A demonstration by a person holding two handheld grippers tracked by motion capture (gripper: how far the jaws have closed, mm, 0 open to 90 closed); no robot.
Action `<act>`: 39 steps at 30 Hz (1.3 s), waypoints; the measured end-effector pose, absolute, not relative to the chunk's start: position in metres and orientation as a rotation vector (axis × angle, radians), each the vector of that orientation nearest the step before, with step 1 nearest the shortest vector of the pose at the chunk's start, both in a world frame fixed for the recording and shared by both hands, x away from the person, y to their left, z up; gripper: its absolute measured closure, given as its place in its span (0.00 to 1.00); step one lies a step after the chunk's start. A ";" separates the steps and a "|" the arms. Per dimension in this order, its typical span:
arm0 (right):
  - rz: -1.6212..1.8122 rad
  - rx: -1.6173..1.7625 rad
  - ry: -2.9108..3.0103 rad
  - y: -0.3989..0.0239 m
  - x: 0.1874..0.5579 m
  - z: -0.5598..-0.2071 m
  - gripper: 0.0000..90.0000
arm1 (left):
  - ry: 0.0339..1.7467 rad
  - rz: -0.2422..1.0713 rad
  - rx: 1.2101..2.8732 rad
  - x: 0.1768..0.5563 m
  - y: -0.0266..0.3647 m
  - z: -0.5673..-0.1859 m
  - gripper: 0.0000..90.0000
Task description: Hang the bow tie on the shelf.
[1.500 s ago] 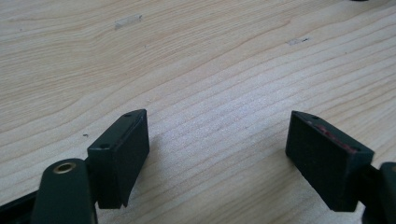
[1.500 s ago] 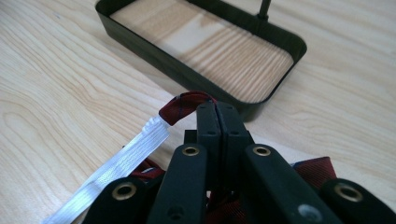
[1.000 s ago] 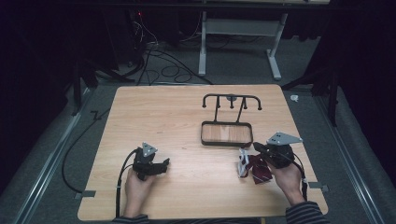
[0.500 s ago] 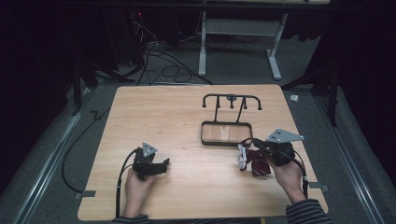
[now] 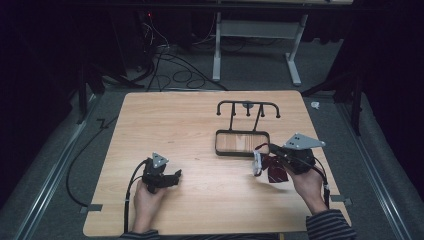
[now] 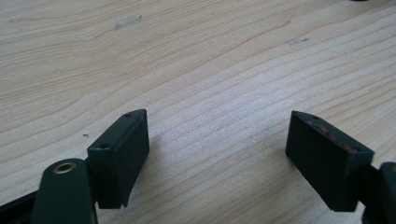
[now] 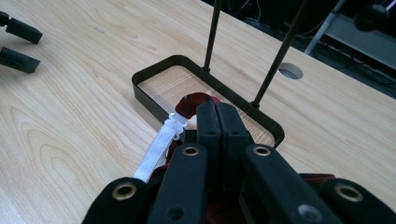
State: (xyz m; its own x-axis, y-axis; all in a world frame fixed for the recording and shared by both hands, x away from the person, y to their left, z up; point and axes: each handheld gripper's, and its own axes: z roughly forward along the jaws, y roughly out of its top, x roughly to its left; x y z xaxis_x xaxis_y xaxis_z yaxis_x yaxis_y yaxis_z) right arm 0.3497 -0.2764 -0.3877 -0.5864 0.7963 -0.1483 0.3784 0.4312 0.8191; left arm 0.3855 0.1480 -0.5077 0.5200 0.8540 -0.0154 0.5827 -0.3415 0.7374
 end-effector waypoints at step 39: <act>1.123 0.927 2.206 -0.256 0.369 -0.361 1.00 | 1.165 0.493 2.060 0.385 0.148 -0.508 0.24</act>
